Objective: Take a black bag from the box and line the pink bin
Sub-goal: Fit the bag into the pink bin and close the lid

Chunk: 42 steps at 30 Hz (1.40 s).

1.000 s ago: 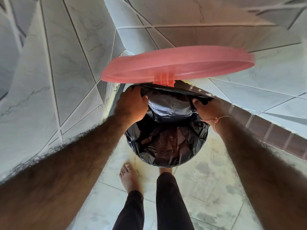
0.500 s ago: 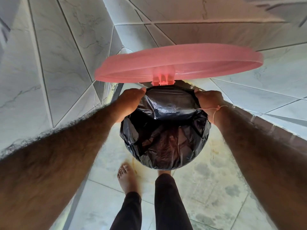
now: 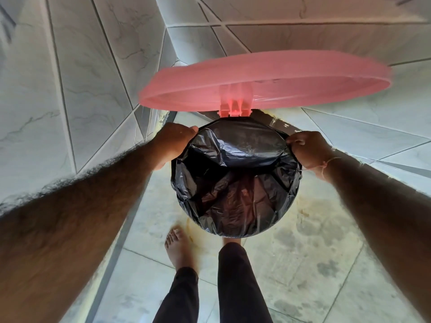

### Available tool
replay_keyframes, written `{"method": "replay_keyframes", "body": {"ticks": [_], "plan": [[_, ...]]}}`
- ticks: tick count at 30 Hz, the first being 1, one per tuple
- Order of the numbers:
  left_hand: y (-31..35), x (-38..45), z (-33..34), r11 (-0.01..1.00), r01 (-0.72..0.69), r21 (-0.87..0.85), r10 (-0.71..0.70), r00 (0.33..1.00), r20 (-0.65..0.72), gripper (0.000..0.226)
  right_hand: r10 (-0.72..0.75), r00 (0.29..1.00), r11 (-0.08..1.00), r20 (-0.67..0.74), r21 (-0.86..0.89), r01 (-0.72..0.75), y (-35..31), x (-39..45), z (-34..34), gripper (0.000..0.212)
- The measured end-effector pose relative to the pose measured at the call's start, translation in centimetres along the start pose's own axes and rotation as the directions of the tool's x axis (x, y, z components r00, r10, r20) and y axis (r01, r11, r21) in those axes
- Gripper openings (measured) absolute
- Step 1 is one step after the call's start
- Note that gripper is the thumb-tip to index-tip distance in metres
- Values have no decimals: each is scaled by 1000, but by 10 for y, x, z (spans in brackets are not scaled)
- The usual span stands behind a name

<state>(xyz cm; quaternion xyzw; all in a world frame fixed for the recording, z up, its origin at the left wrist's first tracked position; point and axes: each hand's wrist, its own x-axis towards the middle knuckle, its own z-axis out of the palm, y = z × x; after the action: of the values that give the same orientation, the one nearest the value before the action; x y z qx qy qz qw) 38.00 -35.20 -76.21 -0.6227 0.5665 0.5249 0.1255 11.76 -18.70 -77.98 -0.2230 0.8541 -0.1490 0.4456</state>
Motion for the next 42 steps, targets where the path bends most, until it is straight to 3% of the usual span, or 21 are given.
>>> {"method": "replay_keyframes", "body": {"ticks": [2,4,8,10,12,15,19,22,24,28,31,33,37,39,42], "plan": [[-2,-4,-4,997,-38,68,36,999,21,49,-84,996,984,36,-154,89,0,-6,-9,29],[-2,-7,-7,998,-58,8,58,998,38,46,-188,979,931,78,-303,203,3,-11,-19,30],[-1,-15,-9,996,-31,-85,39,995,90,22,-427,896,715,119,-563,415,19,-24,-25,28],[-8,-17,-8,997,-49,-66,54,995,83,28,-488,859,654,154,-588,476,29,-32,-20,41],[-17,-17,-7,997,-76,-2,76,996,45,37,-504,856,673,116,-568,474,37,-35,-13,52],[-30,-18,-5,966,-127,227,133,991,-10,35,-512,857,697,57,-555,454,43,-34,-4,49],[-37,-28,3,776,-169,608,254,966,-56,32,-567,819,580,90,-662,475,44,-38,-9,26],[-41,-37,9,746,-213,631,326,943,-67,27,-576,798,452,178,-744,492,47,-45,-17,18],[-48,-39,11,718,-271,641,390,919,-48,27,-565,781,312,266,-807,501,53,-49,-20,24],[-57,-41,8,662,-300,687,427,904,-17,50,-518,759,126,395,-842,525,64,-54,-25,15],[-60,-43,6,691,-322,647,446,894,-33,67,-437,781,76,446,-847,526,72,-61,-25,33],[-63,-46,5,651,-308,694,473,880,-53,70,-414,783,77,464,-839,539,76,-68,-20,53],[-73,-59,7,507,-174,844,521,842,-139,43,-437,782,93,444,-843,530,85,-79,-6,68],[-75,-62,9,609,-86,788,408,886,-218,40,-430,791,95,434,-850,518,90,-80,2,70],[-78,-57,15,876,28,481,121,954,-276,52,-435,802,114,409,-859,499,95,-84,13,69]]}}
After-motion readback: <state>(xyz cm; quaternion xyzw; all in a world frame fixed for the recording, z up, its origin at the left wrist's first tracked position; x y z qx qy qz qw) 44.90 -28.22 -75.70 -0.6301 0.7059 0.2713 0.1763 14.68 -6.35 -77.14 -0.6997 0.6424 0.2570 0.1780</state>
